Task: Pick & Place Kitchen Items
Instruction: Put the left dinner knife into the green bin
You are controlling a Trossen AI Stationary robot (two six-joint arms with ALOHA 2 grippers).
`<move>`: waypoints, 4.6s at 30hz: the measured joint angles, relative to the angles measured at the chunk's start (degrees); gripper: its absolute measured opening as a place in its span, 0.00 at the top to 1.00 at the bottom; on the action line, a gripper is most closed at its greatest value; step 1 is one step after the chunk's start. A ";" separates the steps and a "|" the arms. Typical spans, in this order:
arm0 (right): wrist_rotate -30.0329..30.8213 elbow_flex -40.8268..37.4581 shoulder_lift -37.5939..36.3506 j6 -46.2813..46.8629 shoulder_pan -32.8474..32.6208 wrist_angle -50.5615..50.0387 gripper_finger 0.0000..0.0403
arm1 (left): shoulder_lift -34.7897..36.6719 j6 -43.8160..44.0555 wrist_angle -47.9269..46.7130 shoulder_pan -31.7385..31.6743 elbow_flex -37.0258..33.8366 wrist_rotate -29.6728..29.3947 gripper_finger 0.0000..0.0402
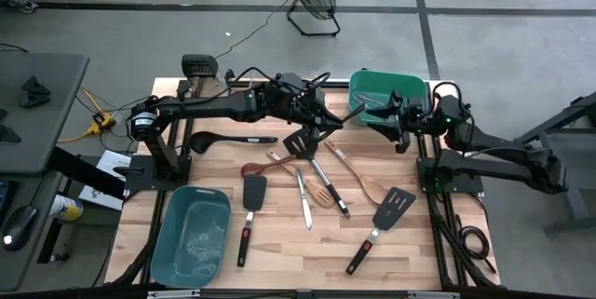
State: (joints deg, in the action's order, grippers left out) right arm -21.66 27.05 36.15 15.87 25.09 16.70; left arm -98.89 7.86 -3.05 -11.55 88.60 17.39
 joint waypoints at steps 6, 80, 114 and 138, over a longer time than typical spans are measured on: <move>-0.61 0.00 4.13 -2.59 -1.27 5.60 0.43 | 0.00 0.02 -0.02 0.00 -0.01 0.00 0.90; 3.25 2.73 24.28 2.44 -7.07 33.54 0.87 | -0.02 1.63 -0.25 0.03 -0.07 0.30 0.82; 2.03 9.39 14.43 -6.27 8.60 -2.54 0.87 | 0.08 3.99 -0.65 -0.64 -0.05 -5.20 0.61; 19.72 26.95 33.30 -31.93 22.57 -42.43 0.87 | 1.42 5.53 -0.52 -4.94 -0.02 -4.92 0.61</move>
State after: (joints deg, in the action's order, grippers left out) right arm -1.94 54.00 69.45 -16.06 47.66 -25.74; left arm -97.47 13.39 -3.57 -16.49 88.58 12.47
